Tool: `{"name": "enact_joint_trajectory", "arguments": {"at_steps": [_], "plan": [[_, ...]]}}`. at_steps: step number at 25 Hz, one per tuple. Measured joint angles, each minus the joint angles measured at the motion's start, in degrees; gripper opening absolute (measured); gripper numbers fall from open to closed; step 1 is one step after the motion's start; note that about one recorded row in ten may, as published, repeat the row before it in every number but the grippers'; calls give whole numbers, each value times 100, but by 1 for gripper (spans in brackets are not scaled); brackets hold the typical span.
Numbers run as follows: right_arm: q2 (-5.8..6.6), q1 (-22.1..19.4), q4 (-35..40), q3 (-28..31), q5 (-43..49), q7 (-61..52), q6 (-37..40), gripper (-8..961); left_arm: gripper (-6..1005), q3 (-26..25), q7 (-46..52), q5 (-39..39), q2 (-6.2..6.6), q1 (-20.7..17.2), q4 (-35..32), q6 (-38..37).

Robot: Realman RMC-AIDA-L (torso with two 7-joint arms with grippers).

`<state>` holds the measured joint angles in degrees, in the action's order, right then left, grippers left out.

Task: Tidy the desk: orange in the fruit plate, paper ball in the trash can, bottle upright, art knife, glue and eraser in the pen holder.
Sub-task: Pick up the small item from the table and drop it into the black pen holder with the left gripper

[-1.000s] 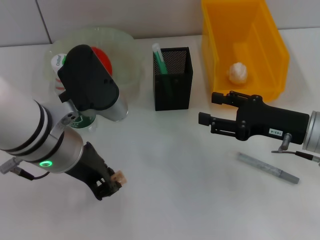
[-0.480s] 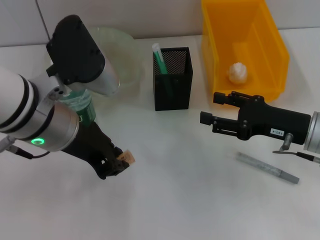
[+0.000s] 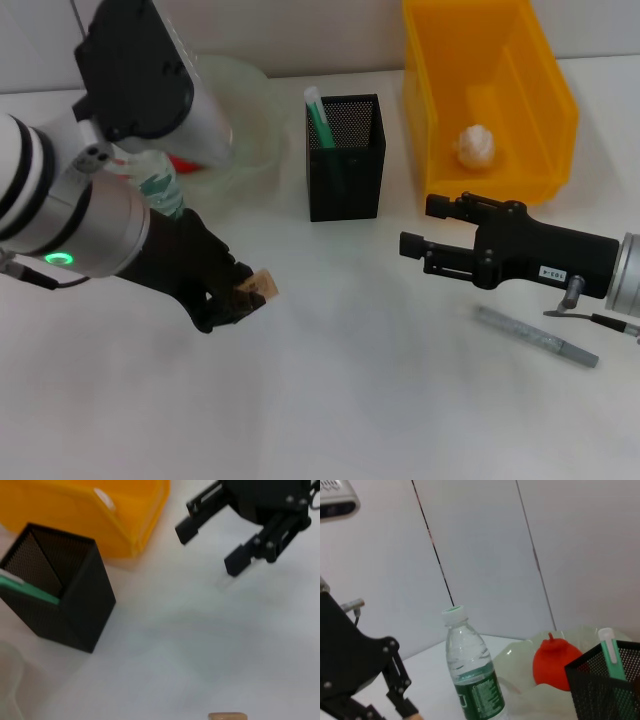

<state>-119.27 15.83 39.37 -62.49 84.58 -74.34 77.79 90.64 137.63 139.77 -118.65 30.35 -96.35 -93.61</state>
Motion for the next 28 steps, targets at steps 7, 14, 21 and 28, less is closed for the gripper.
{"name": "enact_joint_trajectory", "arguments": {"at_steps": [7, 14, 21, 28], "plan": [[-8, 0, -79, 0, -4, 9, 32, 757, 261, -395, -440, -399, 8, 34, -61, -120], [-8, -24, -80, 0, -4, 11, 35, 757, 261, -895, -939, -962, 9, 89, 0, -179], [-6, -15, -79, 0, -4, 14, 35, 757, 261, -1300, -1373, -1428, 17, 292, 383, -316], [-2, 18, -79, 0, -4, 17, 35, 757, 261, -1695, -1879, -1658, 14, 684, 1242, -571]]}}
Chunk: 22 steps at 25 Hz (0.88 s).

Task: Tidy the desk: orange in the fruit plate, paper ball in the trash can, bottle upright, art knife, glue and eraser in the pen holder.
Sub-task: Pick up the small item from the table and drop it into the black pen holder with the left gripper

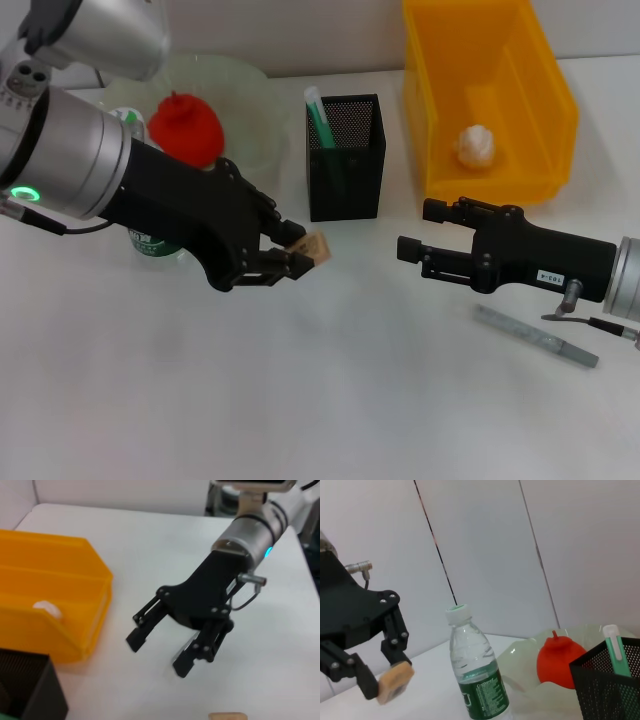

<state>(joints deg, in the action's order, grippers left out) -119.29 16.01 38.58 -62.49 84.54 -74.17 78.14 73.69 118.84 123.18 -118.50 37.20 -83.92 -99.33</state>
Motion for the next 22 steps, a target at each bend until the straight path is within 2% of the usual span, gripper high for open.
{"name": "enact_joint_trajectory", "arguments": {"at_steps": [5, 10, 12, 13, 14, 16, 17, 22], "plan": [[1, -17, -5, -5, 0, -1, -1, 757, 261, -487, -428, -238, 5, 187, 497, -84], [-2, -45, -8, -9, 1, -6, -1, 757, 261, -851, -780, -443, 5, 212, 729, -85], [1, -58, -8, -6, 1, -14, -1, 757, 261, -1170, -1160, -766, 3, 147, 936, -65], [4, -65, -9, -3, 1, -17, -1, 757, 262, -1170, -1160, -766, 3, 147, 936, -65], [8, -68, -9, -1, 1, -21, -1, 757, 262, -1422, -1471, -1094, 3, 80, 1179, 7], [11, -71, -9, 0, 1, -24, -1, 757, 262, -1422, -1471, -1094, 3, 80, 1179, 7], [11, -71, -9, 0, 1, -25, -1, 757, 262, -1643, -1822, -1578, 3, -50, 1573, 283], [15, -72, -9, 1, 12, -28, -1, 757, 262, -1581, -2111, -1954, -13, -283, 1721, 890]]}}
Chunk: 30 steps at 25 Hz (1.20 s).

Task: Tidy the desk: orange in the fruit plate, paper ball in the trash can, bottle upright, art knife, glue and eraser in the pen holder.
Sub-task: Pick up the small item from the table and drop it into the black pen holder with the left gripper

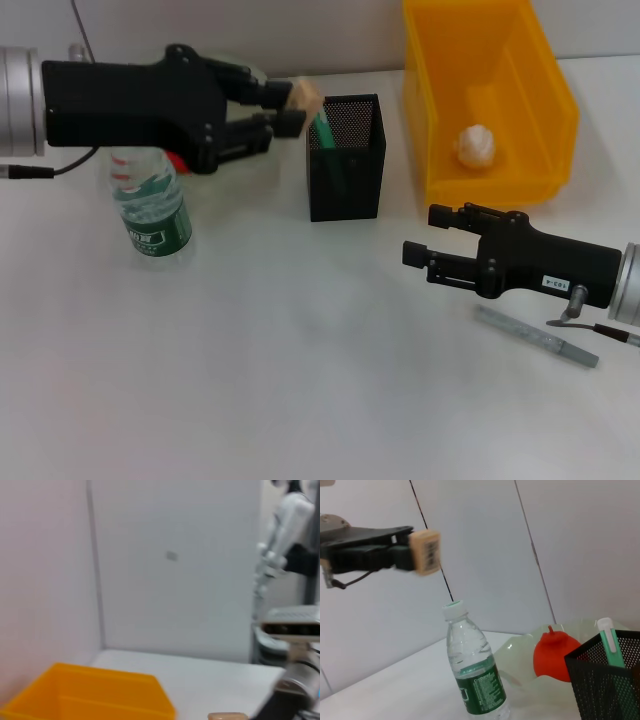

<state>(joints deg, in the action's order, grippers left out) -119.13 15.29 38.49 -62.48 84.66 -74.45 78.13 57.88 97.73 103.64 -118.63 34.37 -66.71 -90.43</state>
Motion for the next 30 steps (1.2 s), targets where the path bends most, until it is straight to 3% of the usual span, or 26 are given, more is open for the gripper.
{"name": "enact_joint_trajectory", "arguments": {"at_steps": [5, 8, 10, 12, 14, 30], "plan": [[11, 0, 0, 0, 2, -6, 0, 758, 262, 353, -75, -197, -11, -156, 68, 620], [13, 0, 0, -1, 14, -6, -2, 758, 262, 1003, -94, -234, -11, -251, 194, 1512], [13, 0, 0, -1, 18, -8, -8, 758, 262, 1003, -94, -234, -11, -251, 194, 1512], [10, 0, 0, -1, 21, -9, -24, 758, 262, 1467, -39, -238, -13, -261, 289, 2122], [8, 1, 0, -1, 22, -10, -28, 758, 262, 1536, -20, -239, -17, -249, 321, 2218], [4, 39, -67, -1, 18, -19, -46, 758, 261, 2342, 355, -307, -46, 321, 938, 3572]]}}
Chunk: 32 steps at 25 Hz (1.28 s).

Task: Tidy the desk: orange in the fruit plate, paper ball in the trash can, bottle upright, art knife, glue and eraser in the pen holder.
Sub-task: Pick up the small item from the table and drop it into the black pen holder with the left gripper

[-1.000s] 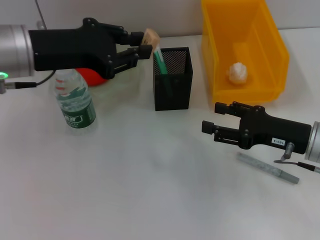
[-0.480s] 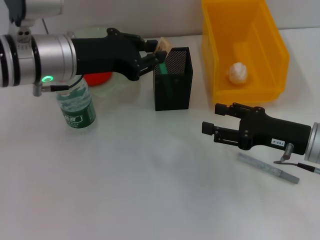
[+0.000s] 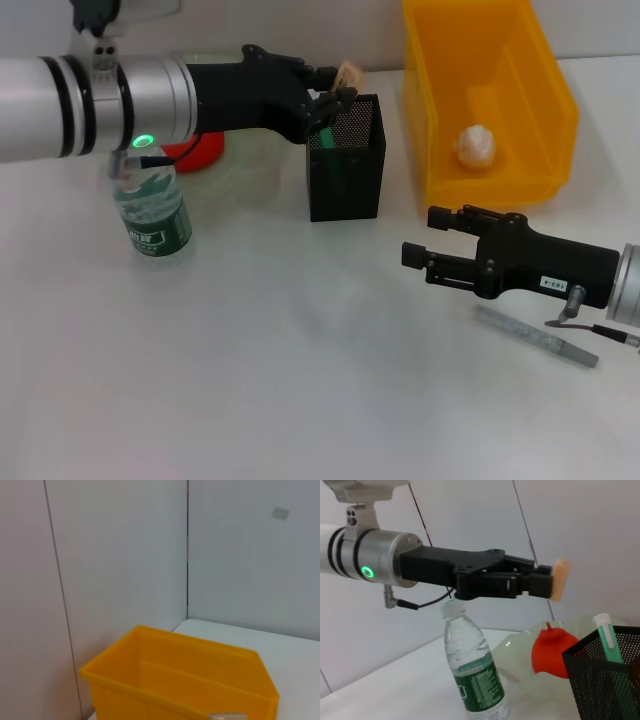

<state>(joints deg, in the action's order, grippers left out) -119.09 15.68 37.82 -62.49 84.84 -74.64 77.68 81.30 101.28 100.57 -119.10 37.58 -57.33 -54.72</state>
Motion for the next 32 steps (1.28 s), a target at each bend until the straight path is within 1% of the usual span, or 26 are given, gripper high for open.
{"name": "enact_joint_trajectory", "arguments": {"at_steps": [1, 3, 5, 6, 9, 10, 13, 14, 18, 25, 32], "plan": [[0, 0, 0, 0, 0, 0, 0, 758, 261, 0, 0, 0, 0, 0, 0, 0], [0, 8, -3, 0, 0, 0, -4, 758, 261, 18, 29, -36, 1, 131, 196, 142], [0, 12, -3, 0, 0, 0, -7, 758, 261, 18, 29, -36, 1, 131, 196, 142], [0, 12, -3, 0, -1, 0, -7, 758, 260, 57, 55, -90, 0, 298, 476, 333], [0, 14, -3, 0, -9, 0, -7, 758, 260, 129, 50, -195, -2, 397, 672, 505], [0, 14, -3, 0, -13, 0, -7, 758, 260, 325, 24, -355, -5, 504, 892, 814], [-3, 14, -4, 0, -16, 0, -7, 758, 273, 465, 35, -380, -6, 552, 971, 1014], [-5, 14, -5, 0, -18, 0, -8, 758, 277, 576, 52, -400, -7, 601, 1035, 1185], [-7, 14, -14, 1, -21, 0, -7, 758, 294, 749, 59, -541, -8, 744, 1223, 1413], [-9, 14, -22, 10, -26, -3, -8, 758, 324, 798, 64, -701, -8, 814, 1460, 1695], [-9, 38, -21, 9, -30, -7, -14, 758, 354, 814, 68, -826, -8, 784, 1482, 1685]]}}
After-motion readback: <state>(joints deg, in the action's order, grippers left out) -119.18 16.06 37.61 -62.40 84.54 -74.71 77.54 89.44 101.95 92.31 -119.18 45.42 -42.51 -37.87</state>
